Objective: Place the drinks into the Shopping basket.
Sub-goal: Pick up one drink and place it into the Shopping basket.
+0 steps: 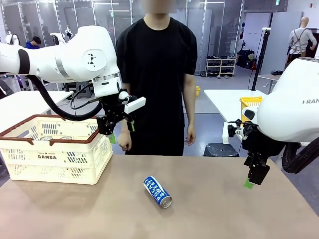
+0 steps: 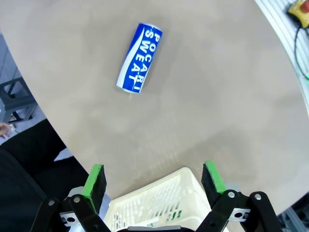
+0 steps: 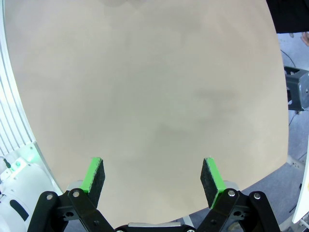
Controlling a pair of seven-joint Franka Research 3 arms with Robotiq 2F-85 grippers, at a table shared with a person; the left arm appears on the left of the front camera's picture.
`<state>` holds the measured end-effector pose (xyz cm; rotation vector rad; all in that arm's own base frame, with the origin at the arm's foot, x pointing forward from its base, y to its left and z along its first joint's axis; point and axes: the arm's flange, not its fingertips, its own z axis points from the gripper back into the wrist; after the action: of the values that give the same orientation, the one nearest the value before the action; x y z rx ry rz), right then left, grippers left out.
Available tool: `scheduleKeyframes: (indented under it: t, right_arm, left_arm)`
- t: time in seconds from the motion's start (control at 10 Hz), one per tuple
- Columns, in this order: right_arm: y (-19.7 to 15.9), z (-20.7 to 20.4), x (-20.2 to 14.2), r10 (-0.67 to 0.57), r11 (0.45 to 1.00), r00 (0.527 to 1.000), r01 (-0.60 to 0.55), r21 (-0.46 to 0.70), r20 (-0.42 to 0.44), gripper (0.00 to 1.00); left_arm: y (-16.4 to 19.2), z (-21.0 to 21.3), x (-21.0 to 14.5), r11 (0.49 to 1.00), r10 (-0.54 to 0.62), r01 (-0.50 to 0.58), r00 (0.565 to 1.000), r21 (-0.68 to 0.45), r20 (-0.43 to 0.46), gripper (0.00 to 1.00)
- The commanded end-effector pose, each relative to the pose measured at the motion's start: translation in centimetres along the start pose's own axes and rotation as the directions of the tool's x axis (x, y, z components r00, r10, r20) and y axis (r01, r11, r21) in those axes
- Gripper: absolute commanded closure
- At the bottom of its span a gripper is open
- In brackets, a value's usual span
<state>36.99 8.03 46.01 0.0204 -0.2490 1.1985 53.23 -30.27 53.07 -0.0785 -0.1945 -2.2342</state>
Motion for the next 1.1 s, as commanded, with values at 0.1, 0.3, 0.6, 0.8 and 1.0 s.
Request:
scheduleKeyframes:
  t: [0.1,0.3,0.6,0.8,1.0]
  right_arm:
    - [0.0,0.1,0.0,-0.001,1.000,1.000,0.001,-0.002,-0.009,0.00]
    - [0.0,0.1,0.0,-0.001,1.000,1.000,0.001,-0.002,-0.009,0.00]
    - [0.0,0.1,0.0,-0.001,1.000,1.000,0.001,-0.002,-0.009,0.00]
    - [0.0,0.1,0.0,-0.001,1.000,1.000,0.001,-0.002,-0.009,0.00]
    - [0.0,0.1,0.0,-0.001,1.000,1.000,0.001,-0.002,-0.009,0.00]
  left_arm:
    - [1.0,-2.5,3.2,0.998,-0.058,0.059,0.998,0.012,-0.028,0.00]
    - [1.0,-4.5,5.4,0.996,-0.084,0.084,0.996,0.000,-0.012,0.00]
    - [1.1,-8.5,7.1,0.981,-0.191,0.192,0.981,0.009,-0.013,0.00]
    - [1.2,-12.1,7.6,0.973,-0.230,0.230,0.973,-0.029,-0.002,0.00]
    - [1.3,-14.9,8.0,0.971,-0.232,0.232,0.973,-0.059,0.016,0.00]
